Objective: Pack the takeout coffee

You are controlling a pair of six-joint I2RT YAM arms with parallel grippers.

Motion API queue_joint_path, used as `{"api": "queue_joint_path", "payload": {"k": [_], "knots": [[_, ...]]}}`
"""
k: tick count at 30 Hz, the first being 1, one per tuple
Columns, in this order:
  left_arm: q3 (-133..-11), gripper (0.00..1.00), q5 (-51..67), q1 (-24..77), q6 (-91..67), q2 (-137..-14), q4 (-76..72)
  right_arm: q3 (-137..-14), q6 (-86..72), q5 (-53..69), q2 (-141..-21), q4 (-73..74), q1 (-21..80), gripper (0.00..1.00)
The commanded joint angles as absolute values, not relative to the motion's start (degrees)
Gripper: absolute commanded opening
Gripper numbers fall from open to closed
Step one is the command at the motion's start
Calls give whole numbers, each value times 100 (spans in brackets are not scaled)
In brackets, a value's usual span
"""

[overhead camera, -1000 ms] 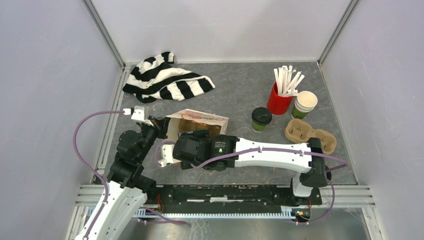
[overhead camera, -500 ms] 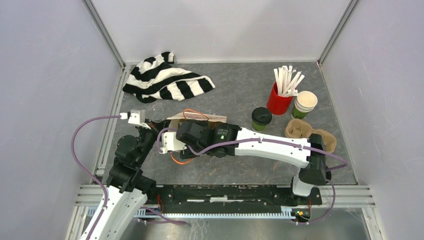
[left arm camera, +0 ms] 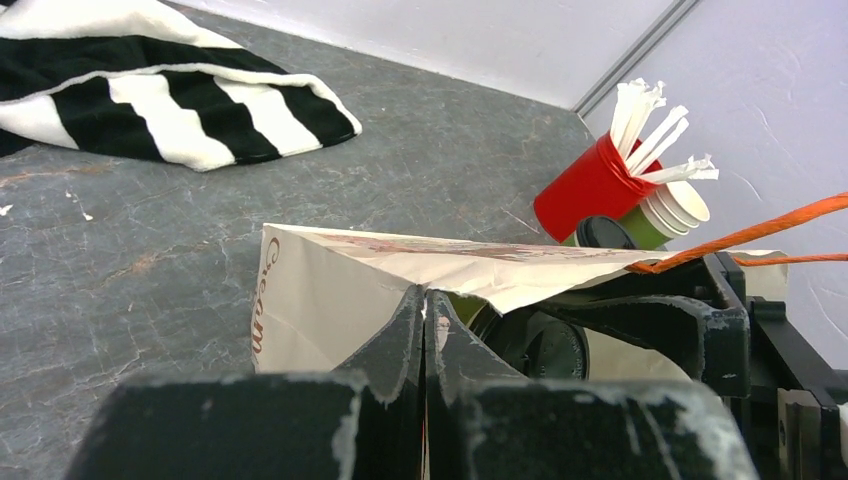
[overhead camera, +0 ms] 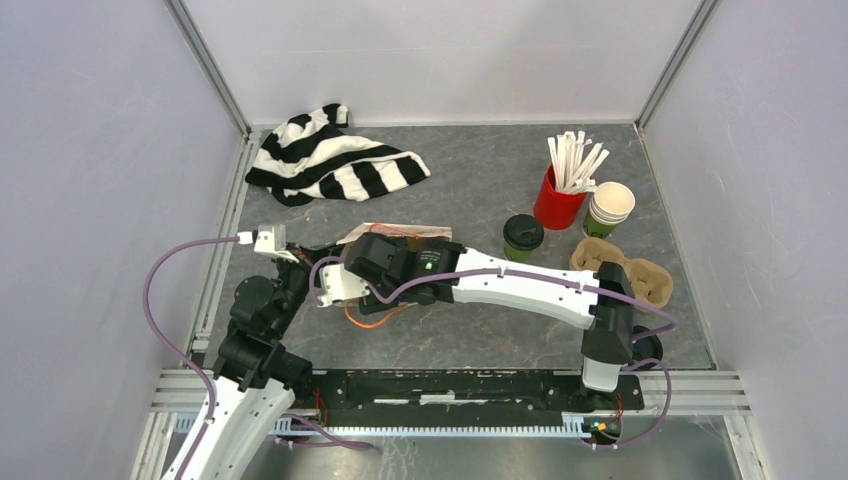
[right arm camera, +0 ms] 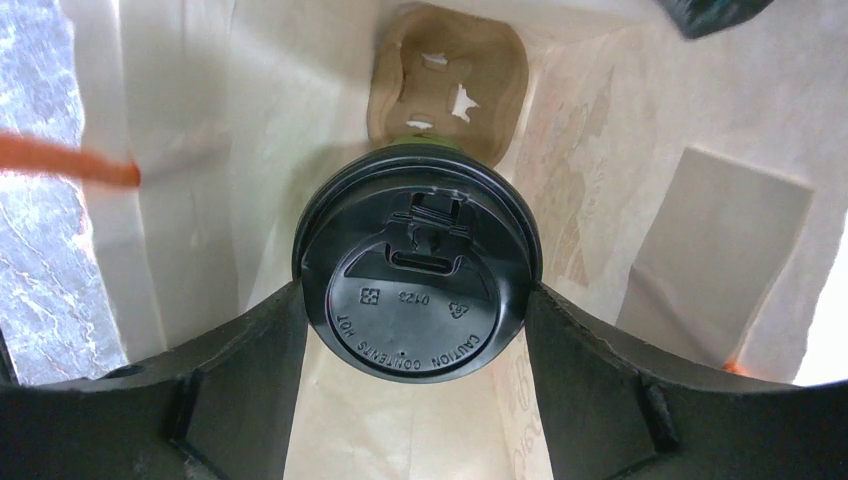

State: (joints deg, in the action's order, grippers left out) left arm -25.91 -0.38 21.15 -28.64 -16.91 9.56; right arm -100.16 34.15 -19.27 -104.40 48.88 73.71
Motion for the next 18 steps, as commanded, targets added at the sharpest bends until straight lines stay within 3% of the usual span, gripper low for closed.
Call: {"api": "queue_joint_path", "payload": {"k": [1,18], "knots": [[-2776,2,-102,2140,-3024,-1706,1229,-9600,3566,-1947,-9932,4660,7276,25],[-2676,2,-130,2367,-3138,-1667,1276,-8861,4059,-2232,-9846,3902,6769,22]]}}
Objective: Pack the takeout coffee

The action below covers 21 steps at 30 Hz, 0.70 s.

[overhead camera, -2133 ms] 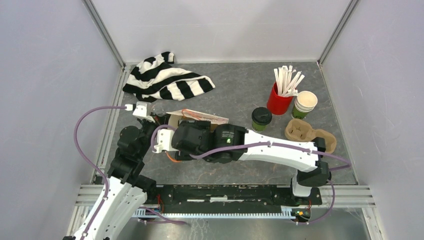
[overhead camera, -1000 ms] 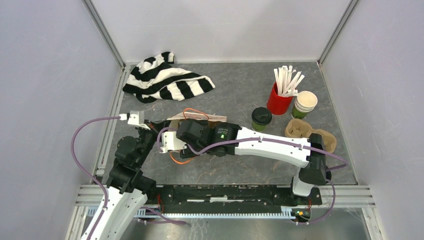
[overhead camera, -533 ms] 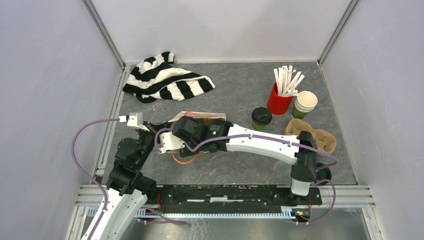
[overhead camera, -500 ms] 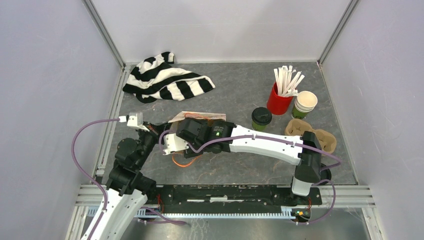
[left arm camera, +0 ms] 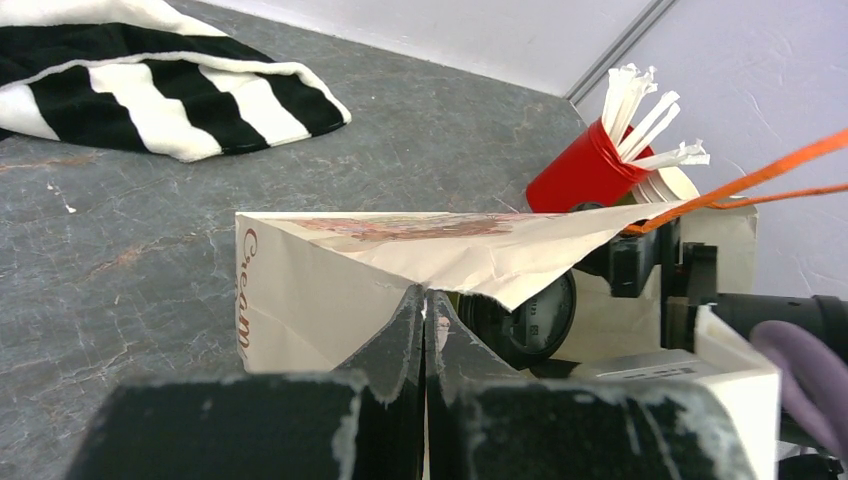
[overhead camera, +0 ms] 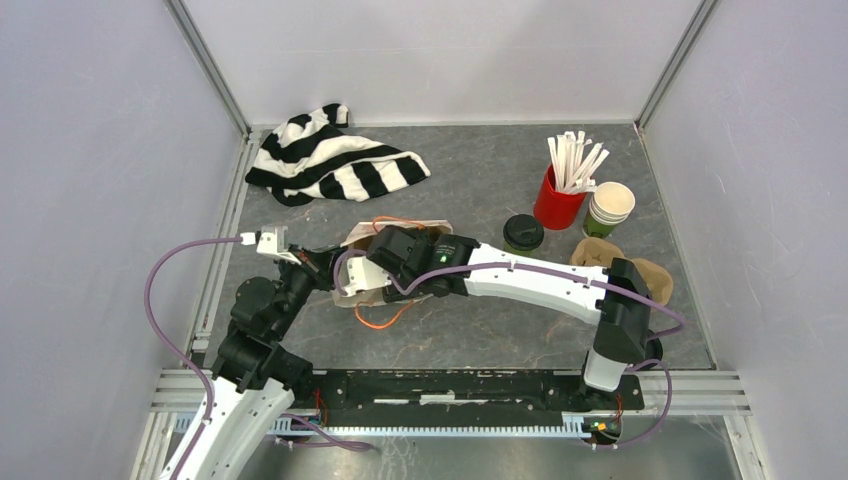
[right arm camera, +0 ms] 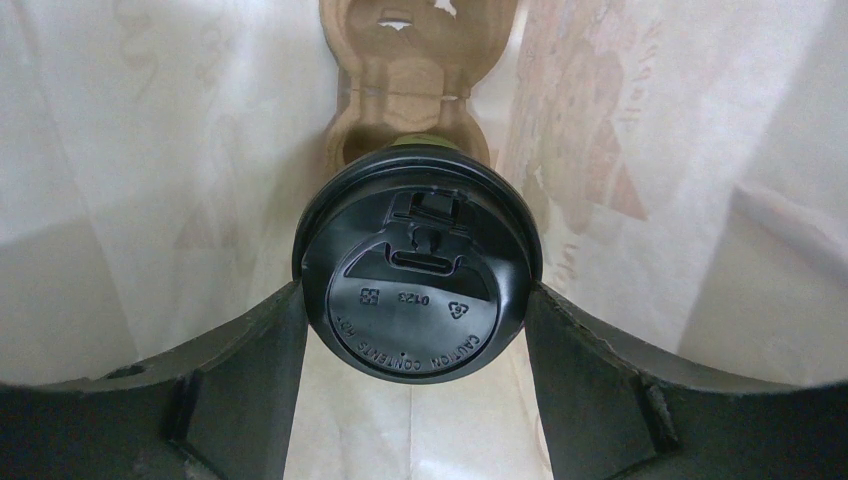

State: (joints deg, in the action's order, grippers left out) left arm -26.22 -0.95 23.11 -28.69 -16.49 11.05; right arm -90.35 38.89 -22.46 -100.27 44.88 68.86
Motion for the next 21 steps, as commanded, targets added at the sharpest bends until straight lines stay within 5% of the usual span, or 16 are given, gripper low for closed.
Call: {"api": "queue_joint_path", "payload": {"k": [1,21], "knots": [[-2679,2,-125,2373,-3135,-1670,1275,-8802,4089,-2250,-9844,3839,6745,22],[-2751,2,-26,2466,-3104,-1744,1310,-8154,4039,-1898,-9844,2833,6394,21]]}}
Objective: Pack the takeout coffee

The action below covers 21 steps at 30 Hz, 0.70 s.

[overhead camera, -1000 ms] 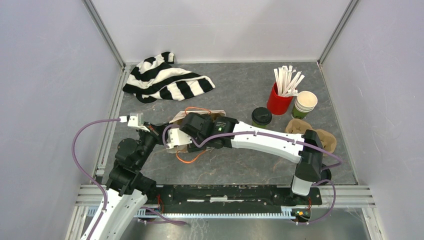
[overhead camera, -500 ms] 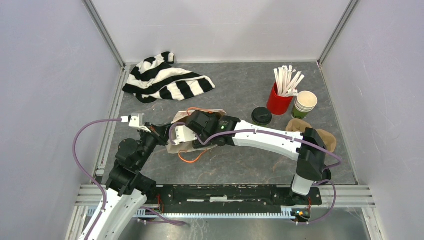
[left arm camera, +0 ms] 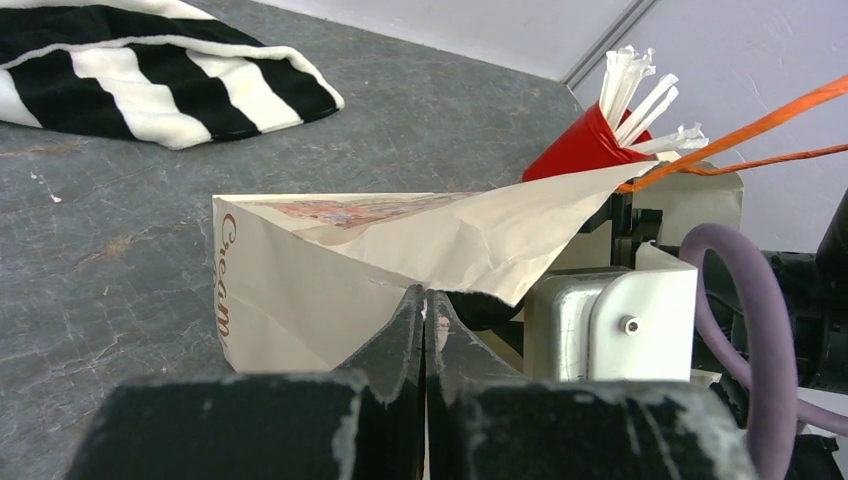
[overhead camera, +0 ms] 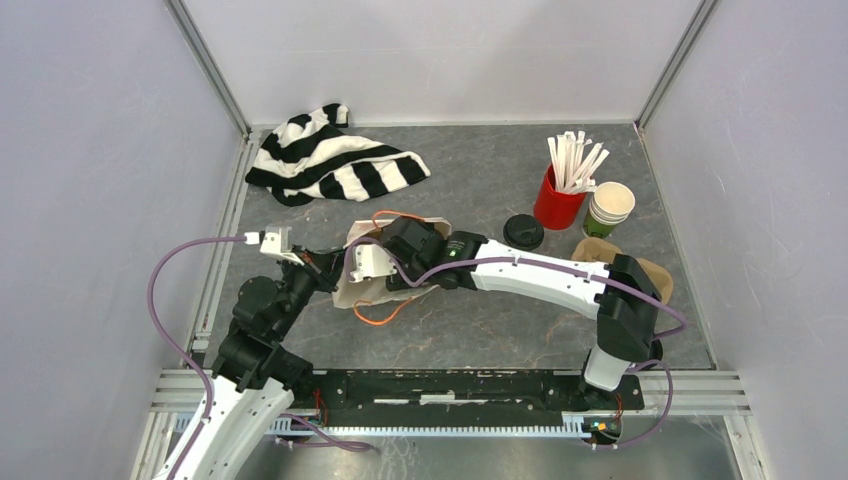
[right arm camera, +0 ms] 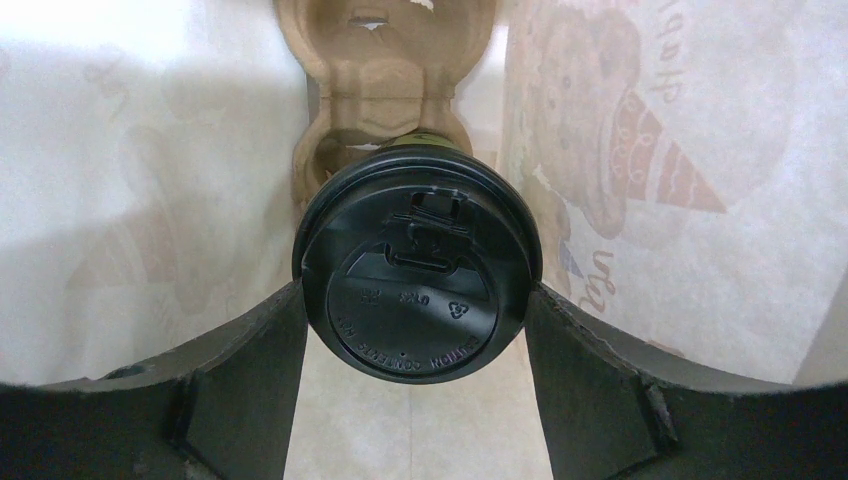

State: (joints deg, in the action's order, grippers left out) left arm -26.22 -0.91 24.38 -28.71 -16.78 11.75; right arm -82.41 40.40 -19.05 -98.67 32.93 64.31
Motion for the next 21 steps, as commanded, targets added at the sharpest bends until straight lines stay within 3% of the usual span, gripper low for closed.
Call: {"api": "queue_joint_path", "payload": {"k": [1,11,21], "knots": [[-2751,2,-26,2462,-3103,-1744,1314,-8248,4011,-1936,-9857,2932,6399,20],[-2790,2,-155,2503,-3018,-1843,1353,-9296,3673,-1695,-9743,4058,6816,20],[-2804,2,-133,2592,-2988,-1925,1348,-8644,3860,-1531,-10136,2892,6817,18]]}}
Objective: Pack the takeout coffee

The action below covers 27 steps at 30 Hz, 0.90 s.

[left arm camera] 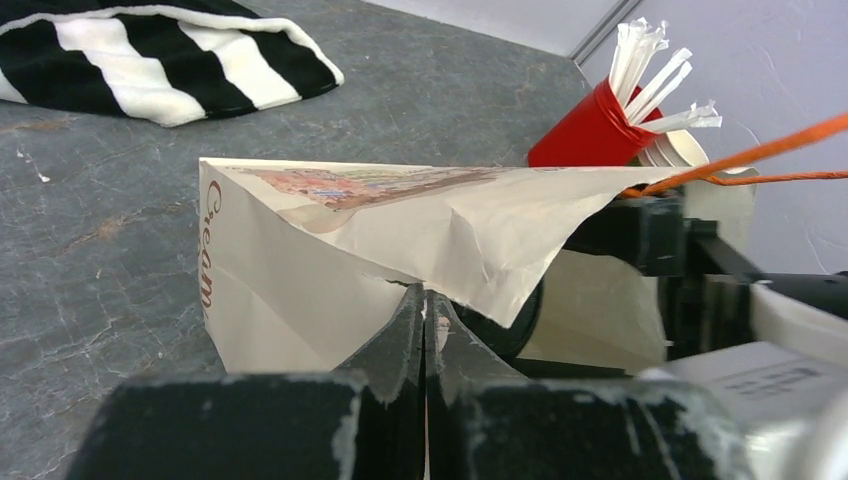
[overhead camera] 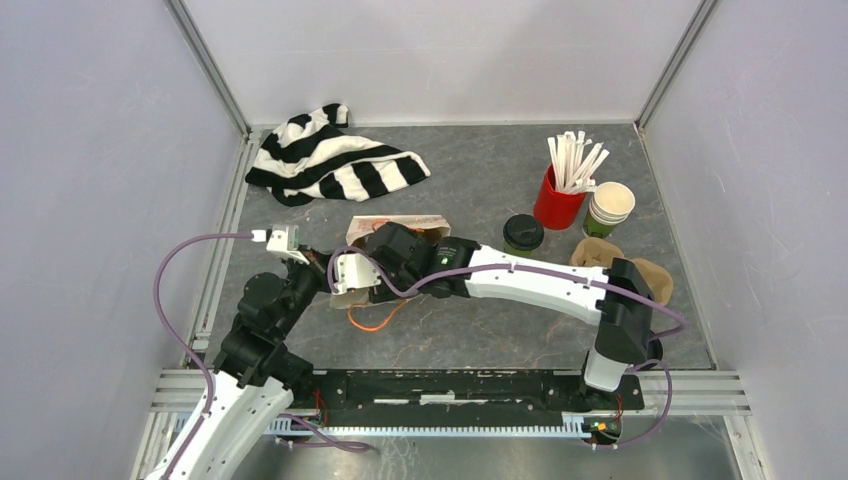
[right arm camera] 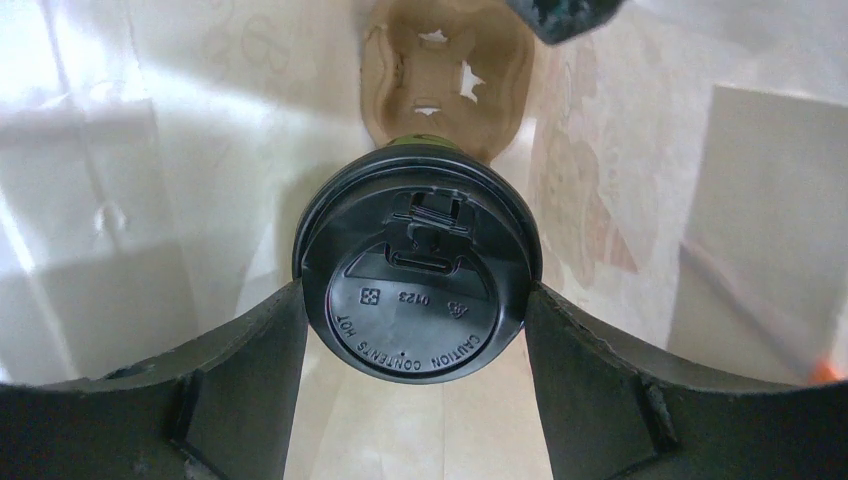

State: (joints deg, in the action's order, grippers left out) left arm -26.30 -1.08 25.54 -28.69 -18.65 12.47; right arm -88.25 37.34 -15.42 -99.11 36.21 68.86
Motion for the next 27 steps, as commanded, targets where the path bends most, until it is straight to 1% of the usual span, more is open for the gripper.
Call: {"api": "queue_joint_path", "payload": {"k": [1,5,10,17,23,27], "knots": [[-2815,2,-132,2593,-2988,-1932,1356,-8564,3933,-1531,-10199,2704,6785,18],[-2871,2,-149,2608,-2962,-1934,1423,-8556,4131,-1723,-10491,2537,6670,17],[-2874,2,-173,2602,-2953,-1907,1435,-8962,4079,-1744,-10274,3160,6687,17],[-2926,2,-241,2606,-2936,-1866,1494,-8537,4006,-1865,-9558,3512,6716,17],[-2926,2,-276,2602,-2951,-1880,1494,-8352,4176,-1943,-9514,3464,6628,16],[-2926,2,-256,2607,-2977,-1898,1499,-8176,4295,-1909,-9468,3161,6496,16]]}}
